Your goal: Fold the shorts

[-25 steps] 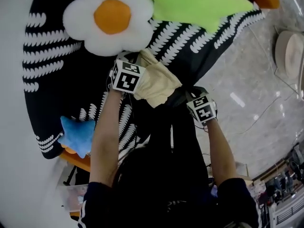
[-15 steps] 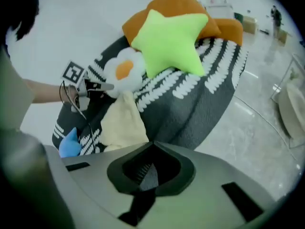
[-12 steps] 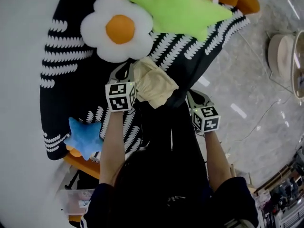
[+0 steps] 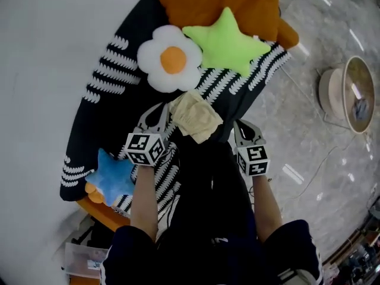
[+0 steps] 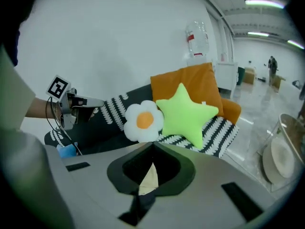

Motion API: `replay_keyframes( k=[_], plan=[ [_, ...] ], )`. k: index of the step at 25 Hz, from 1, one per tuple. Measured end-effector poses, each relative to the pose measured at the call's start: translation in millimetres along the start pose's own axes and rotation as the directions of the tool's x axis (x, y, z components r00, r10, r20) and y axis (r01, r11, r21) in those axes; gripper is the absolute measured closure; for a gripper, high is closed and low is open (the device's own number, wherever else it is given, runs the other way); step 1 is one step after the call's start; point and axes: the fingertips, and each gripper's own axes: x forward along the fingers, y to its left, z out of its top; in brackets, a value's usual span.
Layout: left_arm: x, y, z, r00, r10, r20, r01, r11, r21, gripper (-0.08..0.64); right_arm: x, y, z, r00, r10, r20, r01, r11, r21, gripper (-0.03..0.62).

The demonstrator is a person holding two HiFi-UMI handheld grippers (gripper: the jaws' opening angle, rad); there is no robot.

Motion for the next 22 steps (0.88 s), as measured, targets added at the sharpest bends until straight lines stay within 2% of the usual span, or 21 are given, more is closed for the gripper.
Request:
replay_keyframes(
  k=[4,9,14,17,22],
  plan=[
    [-39.2,-34.6,5.0,0.999,-0.034,0.016,0.033,0.998,0.046,0.557,-27.6,23.5,26.9,1.0,-0.008,0.03,0.01,0.996,-0.088,0.583],
    [-89.7,-63.0,11.5,0.996,-0.037,0.078,0.036,0.999,0.017,0.557,-65.4,54.3,46.6,0.997,-0.037,0.073,0.045,0.992,-0.116,0.583],
    [-127.0,-72.9,18.8,0.99,0.004,0.14,-0.004,1.0,-0.001,0.557,-93.1,76.7,53.7,0.993,-0.049,0.112,0.063,0.991,-0.119,0.583],
    [-143.4,-82.6,28.9,0.981,-0.004,0.193,0.009,1.0,-0.025,0.558,-111.9,86.5,68.5,0.978,-0.083,0.189,0.112,0.982,-0.15,0.583],
    [-179.5,-93.6,60.9,0.961,0.01,0.276,-0.029,0.997,0.066,0.558,-150.5,102.3,108.5,0.944,-0.082,0.318,0.141,0.976,-0.167,0.583]
  ],
)
